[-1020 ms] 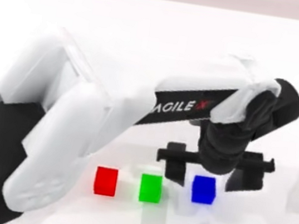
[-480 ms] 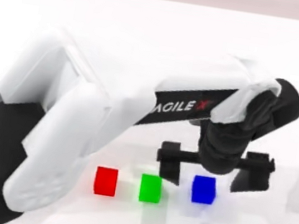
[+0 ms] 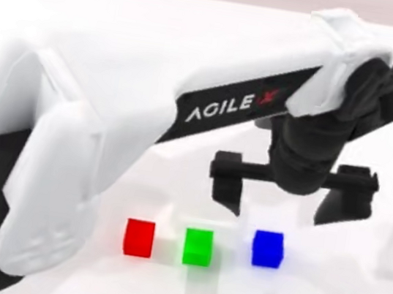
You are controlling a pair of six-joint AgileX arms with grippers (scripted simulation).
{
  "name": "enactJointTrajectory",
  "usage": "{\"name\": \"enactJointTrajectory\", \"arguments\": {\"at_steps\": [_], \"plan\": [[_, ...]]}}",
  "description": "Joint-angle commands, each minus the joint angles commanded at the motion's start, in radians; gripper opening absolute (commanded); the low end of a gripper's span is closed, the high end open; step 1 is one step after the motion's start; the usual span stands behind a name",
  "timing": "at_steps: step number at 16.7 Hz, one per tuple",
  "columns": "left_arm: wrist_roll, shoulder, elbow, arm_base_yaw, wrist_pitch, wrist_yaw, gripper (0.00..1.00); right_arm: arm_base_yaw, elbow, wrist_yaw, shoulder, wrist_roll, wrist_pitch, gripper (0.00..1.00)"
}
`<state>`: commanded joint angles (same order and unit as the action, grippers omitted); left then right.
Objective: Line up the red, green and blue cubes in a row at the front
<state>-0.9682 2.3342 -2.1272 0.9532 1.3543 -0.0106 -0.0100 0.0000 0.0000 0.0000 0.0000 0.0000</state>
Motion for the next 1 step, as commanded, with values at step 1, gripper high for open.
{"name": "enactJointTrajectory", "arguments": {"at_steps": [1], "plan": [[0.001, -0.003, -0.009, -0.001, 0.009, 0.000, 1.00, 0.000, 0.000, 0.000, 0.000, 0.000, 0.000, 1.00]]}}
